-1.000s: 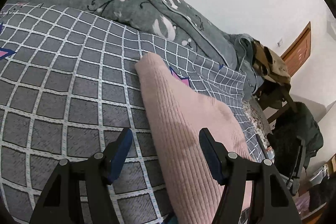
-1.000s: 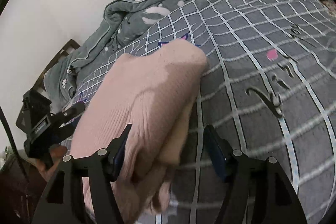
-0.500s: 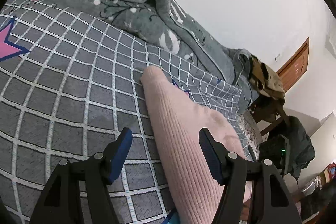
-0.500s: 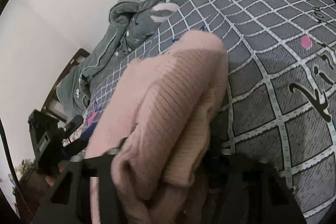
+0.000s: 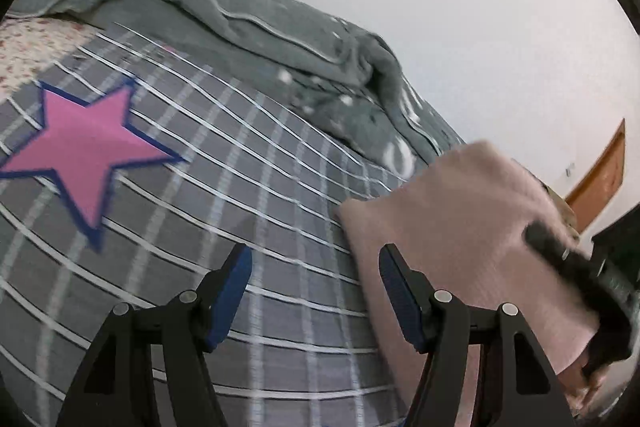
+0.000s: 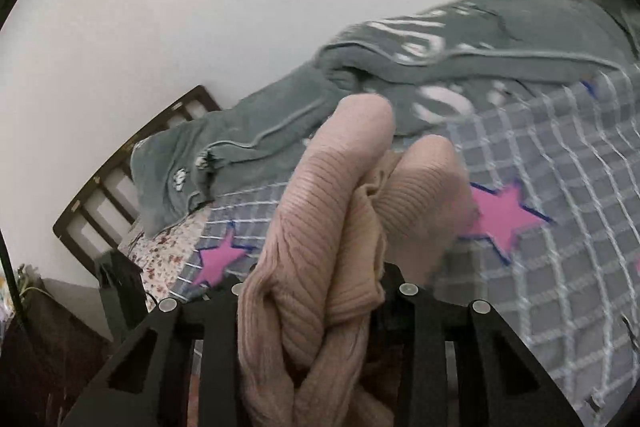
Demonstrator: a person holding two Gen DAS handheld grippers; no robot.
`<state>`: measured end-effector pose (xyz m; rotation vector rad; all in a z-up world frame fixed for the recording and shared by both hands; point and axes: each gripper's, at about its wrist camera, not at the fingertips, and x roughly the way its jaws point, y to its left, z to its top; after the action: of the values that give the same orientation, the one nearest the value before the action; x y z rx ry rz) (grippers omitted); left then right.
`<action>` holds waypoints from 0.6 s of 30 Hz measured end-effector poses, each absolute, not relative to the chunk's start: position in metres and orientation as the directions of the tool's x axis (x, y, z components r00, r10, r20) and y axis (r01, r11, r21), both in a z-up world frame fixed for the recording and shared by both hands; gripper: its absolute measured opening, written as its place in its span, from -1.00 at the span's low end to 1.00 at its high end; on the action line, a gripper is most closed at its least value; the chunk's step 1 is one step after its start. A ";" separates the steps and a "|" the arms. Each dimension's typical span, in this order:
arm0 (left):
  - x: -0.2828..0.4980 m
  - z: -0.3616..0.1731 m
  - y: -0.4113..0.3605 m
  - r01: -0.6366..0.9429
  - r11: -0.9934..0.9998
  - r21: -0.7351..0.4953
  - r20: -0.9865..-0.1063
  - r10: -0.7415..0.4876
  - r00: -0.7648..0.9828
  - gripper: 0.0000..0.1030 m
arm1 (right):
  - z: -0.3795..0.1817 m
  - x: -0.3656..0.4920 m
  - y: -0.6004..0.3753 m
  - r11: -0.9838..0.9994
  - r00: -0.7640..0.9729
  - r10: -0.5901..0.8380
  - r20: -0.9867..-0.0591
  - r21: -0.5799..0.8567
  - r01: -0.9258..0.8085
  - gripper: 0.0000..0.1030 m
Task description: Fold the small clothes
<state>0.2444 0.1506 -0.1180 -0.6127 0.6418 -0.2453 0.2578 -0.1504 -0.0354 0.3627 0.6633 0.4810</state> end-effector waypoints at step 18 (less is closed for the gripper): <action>0.268 -0.125 0.127 0.107 0.816 -0.568 -0.516 -0.455 0.726 0.23 | -0.156 0.272 -0.227 0.784 0.687 0.491 -0.535 0.615 -0.082 -0.56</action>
<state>0.2683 0.1266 -0.1248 -0.5378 0.6952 -0.3269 0.2720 -0.2271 -0.1562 0.5946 0.7519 0.3428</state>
